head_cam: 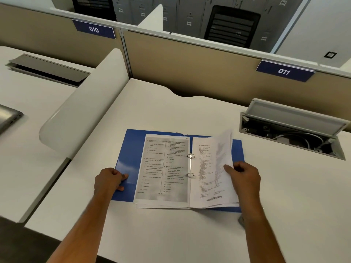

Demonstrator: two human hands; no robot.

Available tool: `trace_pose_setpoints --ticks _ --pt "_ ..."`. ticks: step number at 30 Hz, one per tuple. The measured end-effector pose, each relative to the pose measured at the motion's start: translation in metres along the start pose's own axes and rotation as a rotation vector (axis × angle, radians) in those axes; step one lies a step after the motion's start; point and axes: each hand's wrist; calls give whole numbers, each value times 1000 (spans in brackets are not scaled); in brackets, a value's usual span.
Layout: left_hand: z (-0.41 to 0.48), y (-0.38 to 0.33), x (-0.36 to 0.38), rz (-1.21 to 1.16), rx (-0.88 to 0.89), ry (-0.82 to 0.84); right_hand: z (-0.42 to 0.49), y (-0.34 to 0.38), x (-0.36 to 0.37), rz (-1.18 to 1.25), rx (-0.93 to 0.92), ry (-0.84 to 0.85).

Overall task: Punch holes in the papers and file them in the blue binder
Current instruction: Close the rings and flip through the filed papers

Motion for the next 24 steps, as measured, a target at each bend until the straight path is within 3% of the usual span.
trace_pose_setpoints --ticks 4,9,13,21,24 --pt "1 2 0 -10 5 10 -9 23 3 -166 -166 -12" --pt "-1 2 -2 -12 5 10 -2 8 1 -428 -161 -141" --pt "-2 1 -2 -15 -1 18 3 -16 -2 -332 -127 -200" --pt "2 2 -3 7 10 32 -4 -16 -4 -389 -222 -354" --pt "1 1 -3 3 10 33 -18 12 -6 -275 -260 -284"
Point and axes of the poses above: each hand's wrist, its own z-axis towards the middle knuckle, its own x-axis out of the palm, y = z × x, and after that the axes turned 5 degrees about -y, right-handed
